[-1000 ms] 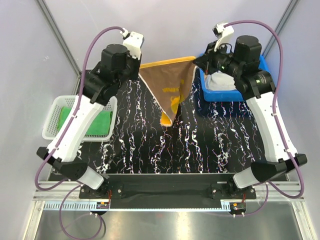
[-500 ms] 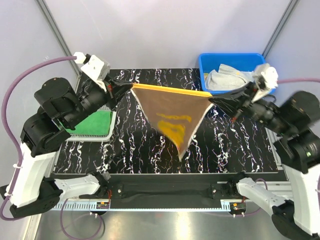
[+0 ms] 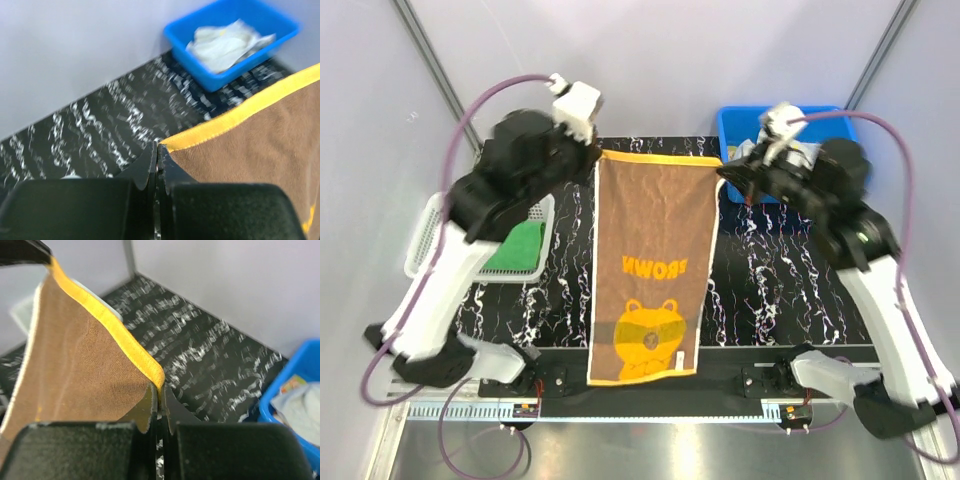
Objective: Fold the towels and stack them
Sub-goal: Flatten out the crumpled towel, then fold the towel
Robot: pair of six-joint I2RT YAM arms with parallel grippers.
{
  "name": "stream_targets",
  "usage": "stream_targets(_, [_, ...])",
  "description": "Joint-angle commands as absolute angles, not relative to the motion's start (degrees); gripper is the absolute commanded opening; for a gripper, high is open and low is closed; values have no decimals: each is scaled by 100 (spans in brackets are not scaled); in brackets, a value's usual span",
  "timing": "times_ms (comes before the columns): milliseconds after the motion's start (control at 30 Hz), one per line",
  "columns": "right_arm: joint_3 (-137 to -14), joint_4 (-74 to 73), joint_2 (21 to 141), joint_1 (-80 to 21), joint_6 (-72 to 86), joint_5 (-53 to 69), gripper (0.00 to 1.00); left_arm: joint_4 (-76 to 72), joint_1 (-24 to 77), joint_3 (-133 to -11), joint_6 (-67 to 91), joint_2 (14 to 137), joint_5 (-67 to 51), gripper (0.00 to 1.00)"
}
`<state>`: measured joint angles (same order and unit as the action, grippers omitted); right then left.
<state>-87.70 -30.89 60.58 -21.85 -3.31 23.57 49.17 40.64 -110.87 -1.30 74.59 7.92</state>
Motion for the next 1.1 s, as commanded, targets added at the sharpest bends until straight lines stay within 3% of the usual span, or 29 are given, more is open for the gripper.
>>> stream_targets(0, [-8385,-2409,6678,-2136,-1053,1653,0,4633,3561,-11022,-255,8198,925,0])
stream_targets(300, [-9342,-1741,9717,-1714,-2135,1477,0,3404,2374,-11259,-949,10291,476,0])
stream_targets(500, [-9984,-1766,10808,-1521,-2592,2373,4,3060,1978,-11540,-1221,11346,36,0])
stream_targets(767, [-9449,-1582,10925,-1521,-2865,2725,2,2813,1969,-10830,-1485,11146,-246,0])
stream_targets(1067, [-8317,-2039,9695,-1696,-2717,2768,3,2988,1969,-9469,-1486,10013,-273,0])
